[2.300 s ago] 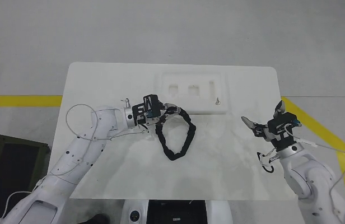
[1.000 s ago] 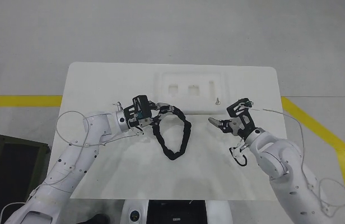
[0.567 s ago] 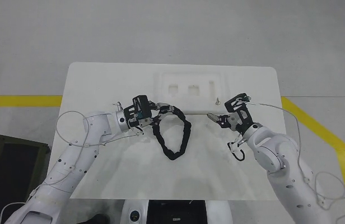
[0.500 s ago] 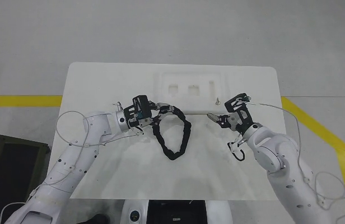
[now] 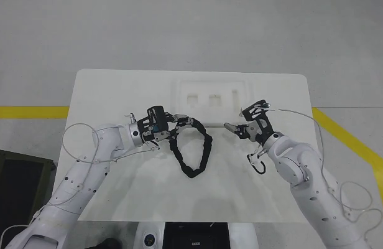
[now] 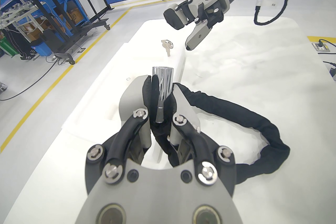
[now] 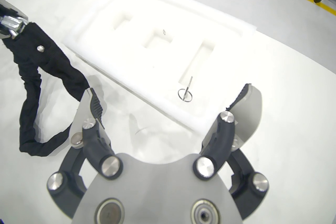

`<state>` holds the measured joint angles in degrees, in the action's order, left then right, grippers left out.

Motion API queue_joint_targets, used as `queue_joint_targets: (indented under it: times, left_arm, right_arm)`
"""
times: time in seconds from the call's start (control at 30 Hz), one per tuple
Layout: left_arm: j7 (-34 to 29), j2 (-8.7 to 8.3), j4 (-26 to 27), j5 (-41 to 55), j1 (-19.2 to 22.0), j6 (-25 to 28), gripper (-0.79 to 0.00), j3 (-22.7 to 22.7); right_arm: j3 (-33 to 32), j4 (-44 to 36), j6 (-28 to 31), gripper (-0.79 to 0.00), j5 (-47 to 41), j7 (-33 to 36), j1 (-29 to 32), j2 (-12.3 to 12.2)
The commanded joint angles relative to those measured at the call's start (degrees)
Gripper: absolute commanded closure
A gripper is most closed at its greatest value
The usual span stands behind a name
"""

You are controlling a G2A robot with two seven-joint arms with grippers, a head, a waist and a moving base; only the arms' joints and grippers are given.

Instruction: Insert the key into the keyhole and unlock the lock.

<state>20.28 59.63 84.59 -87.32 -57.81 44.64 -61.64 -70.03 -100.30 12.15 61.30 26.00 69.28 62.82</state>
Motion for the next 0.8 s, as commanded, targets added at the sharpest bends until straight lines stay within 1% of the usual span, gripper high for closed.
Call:
queue_joint_targets:
  times: [0.0,0.1,0.13,0.2,0.23,0.27,0.3,0.37,0.4,0.53,0.6,0.7,0.77]
  left_arm:
    - [0.0,0.0,0.0,0.0,0.0,0.0,0.0,0.0]
    - [0.0,0.0,0.0,0.0,0.0,0.0,0.0,0.0]
    - [0.0,0.0,0.0,0.0,0.0,0.0,0.0,0.0]
    - [0.0,0.0,0.0,0.0,0.0,0.0,0.0,0.0]
    - [0.0,0.0,0.0,0.0,0.0,0.0,0.0,0.0]
    - [0.0,0.0,0.0,0.0,0.0,0.0,0.0,0.0]
    - [0.0,0.0,0.0,0.0,0.0,0.0,0.0,0.0]
    - [0.0,0.0,0.0,0.0,0.0,0.0,0.0,0.0]
    - [0.0,0.0,0.0,0.0,0.0,0.0,0.0,0.0]
    - [0.0,0.0,0.0,0.0,0.0,0.0,0.0,0.0]
    - [0.0,0.0,0.0,0.0,0.0,0.0,0.0,0.0]
    - [0.0,0.0,0.0,0.0,0.0,0.0,0.0,0.0]
    - [0.0,0.0,0.0,0.0,0.0,0.0,0.0,0.0]
  right_arm:
    - [0.63,1.37,-0.42,-0.785,-0.14,0.2,-1.38,0.23]
    - [1.26,2.93,-0.9,-0.785,-0.45,0.61,-2.81,0.52]
    - [1.38,3.31,-0.9,-0.745,-0.57,0.8,-3.1,0.59]
    - [1.52,3.9,-0.78,-0.64,-0.78,1.08,-3.55,0.69]
    - [1.56,4.21,-0.74,-0.606,-0.76,1.27,-3.71,0.73]
    - [1.6,4.41,-0.69,-0.468,-0.76,1.36,-3.87,0.77]
    - [1.61,4.62,-0.68,-0.385,-0.77,1.42,-3.96,0.8]
    - [1.6,4.87,-0.52,-0.372,-0.6,1.74,-4.11,0.84]
    - [1.48,4.92,-0.53,-0.348,-0.58,1.84,-4.13,0.84]
    - [0.86,5.04,-0.67,-0.339,0.03,2.44,-3.82,0.79]
    - [0.64,5.05,-0.71,-0.32,0.39,2.52,-3.69,0.78]
    - [0.4,5.02,-0.88,-0.243,0.55,2.71,-3.58,0.81]
    - [0.33,4.93,-1.08,-0.209,0.54,2.75,-3.51,0.85]
